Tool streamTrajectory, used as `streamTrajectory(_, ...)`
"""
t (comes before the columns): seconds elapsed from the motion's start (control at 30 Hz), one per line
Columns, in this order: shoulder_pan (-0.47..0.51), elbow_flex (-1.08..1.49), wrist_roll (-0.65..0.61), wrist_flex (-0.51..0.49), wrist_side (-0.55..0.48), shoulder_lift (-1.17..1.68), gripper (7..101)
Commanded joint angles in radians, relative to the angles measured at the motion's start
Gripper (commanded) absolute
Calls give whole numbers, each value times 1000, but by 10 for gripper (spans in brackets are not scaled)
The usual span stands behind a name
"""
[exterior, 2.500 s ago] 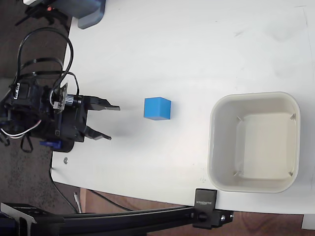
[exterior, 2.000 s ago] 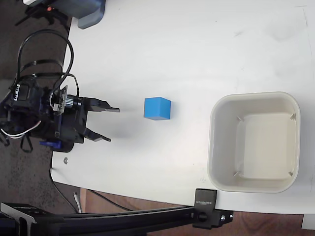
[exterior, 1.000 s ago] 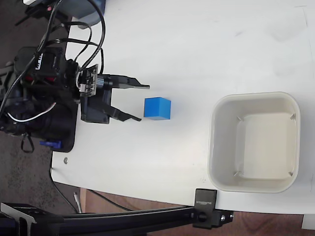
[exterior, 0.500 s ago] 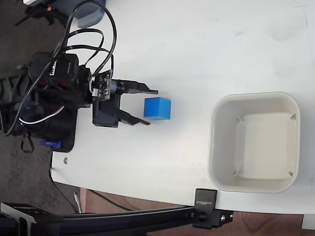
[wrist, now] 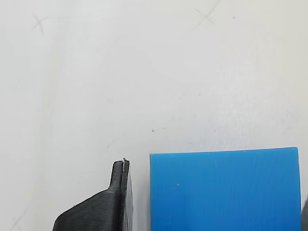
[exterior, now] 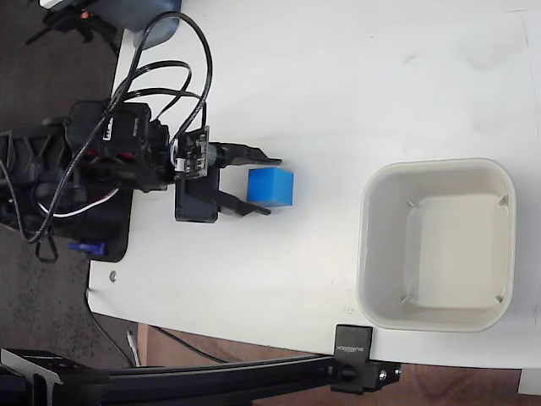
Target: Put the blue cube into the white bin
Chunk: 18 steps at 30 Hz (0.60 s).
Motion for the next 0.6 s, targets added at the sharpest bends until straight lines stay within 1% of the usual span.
streamTrajectory(0.03, 14, -26, -18, -21, -17, 3, 726)
streamTrajectory(0.07, 15, -28, -25, -20, -18, 0, 667)
streamTrajectory(0.17, 25, -29, -31, -25, -18, -5, 452)
streamTrajectory(0.2, 28, -31, -37, -21, -17, -2, 425)
streamTrajectory(0.27, 37, -43, -41, 2, -21, 3, 411)
streamTrajectory(0.37, 49, -72, -49, 46, -31, 12, 355)
streamTrajectory(0.43, 61, -103, -51, 83, -46, 28, 344)
streamTrajectory(0.6, 75, -313, -72, 270, -37, 51, 344)
